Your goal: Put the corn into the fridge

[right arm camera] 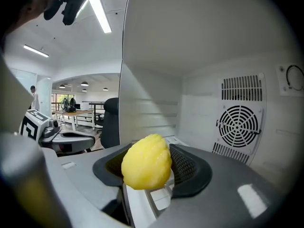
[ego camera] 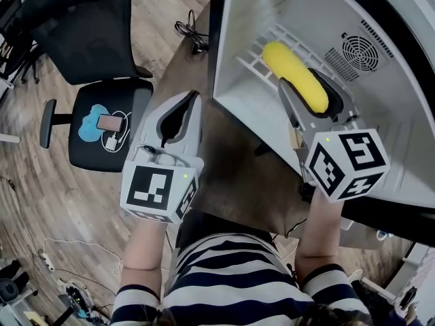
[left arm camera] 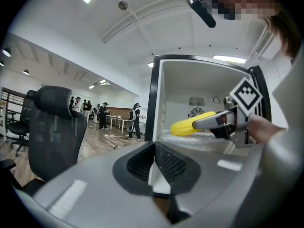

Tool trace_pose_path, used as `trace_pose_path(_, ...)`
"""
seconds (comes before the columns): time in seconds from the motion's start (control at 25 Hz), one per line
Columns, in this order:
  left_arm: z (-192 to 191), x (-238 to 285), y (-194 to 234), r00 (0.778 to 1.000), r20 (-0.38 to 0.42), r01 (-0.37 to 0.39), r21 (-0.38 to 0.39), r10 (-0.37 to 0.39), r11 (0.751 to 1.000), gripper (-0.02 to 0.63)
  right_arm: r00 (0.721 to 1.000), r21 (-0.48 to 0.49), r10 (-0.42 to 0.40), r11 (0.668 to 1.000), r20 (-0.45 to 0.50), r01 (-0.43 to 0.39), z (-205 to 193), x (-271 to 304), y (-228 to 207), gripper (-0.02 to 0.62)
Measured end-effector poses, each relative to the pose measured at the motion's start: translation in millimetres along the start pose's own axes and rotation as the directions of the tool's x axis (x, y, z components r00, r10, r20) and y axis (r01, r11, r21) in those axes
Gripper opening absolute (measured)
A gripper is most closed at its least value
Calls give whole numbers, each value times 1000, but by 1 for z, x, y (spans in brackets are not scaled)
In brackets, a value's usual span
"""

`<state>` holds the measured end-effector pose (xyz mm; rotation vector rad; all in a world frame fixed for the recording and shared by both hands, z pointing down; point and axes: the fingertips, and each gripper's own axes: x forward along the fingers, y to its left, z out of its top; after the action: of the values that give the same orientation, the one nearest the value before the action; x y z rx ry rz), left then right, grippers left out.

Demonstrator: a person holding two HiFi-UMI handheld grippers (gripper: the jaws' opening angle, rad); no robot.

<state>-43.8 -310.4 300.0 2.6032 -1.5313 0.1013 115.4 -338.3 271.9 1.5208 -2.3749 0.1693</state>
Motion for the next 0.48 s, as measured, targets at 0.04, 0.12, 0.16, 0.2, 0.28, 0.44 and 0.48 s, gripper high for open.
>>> trace_pose_path(0.04, -1, 0, 0, 1000, -1, 0, -1, 0, 1000, 0, 1000, -8, 5, 1000, -9, -5, -1, 0, 0, 239)
trace_pose_path(0.12, -2, 1, 0, 1000, -4, 1, -2, -1, 1000, 0, 999, -43, -1, 999, -40, -1, -5, 1, -1, 239)
trace_pose_path(0.16, -3, 1, 0, 1000, -5, 2, -2, -2, 1000, 0, 998, -68, -12, 998, -57, 9, -7, 1, -2, 239)
trace_pose_path(0.2, -3, 2, 0, 1000, -5, 2, -1, -2, 1000, 0, 997, -92, -26, 996, -69, 19, -9, 2, -3, 239)
trace_pose_path(0.28, -3, 2, -1, 1000, -5, 3, 2, -3, 1000, 0, 995, -141, -52, 989, -87, 39, -11, 3, -4, 239)
trace_pose_path(0.44, -4, 1, -1, 1000, -10, 1, 3, -1, 1000, 0, 990, -188, -71, 981, -123, 47, -16, 5, -8, 239)
trace_pose_path(0.48, -4, 1, 0, 1000, -11, 0, 4, 0, 1000, 0, 990, -187, -68, 981, -126, 43, -17, 5, -8, 239)
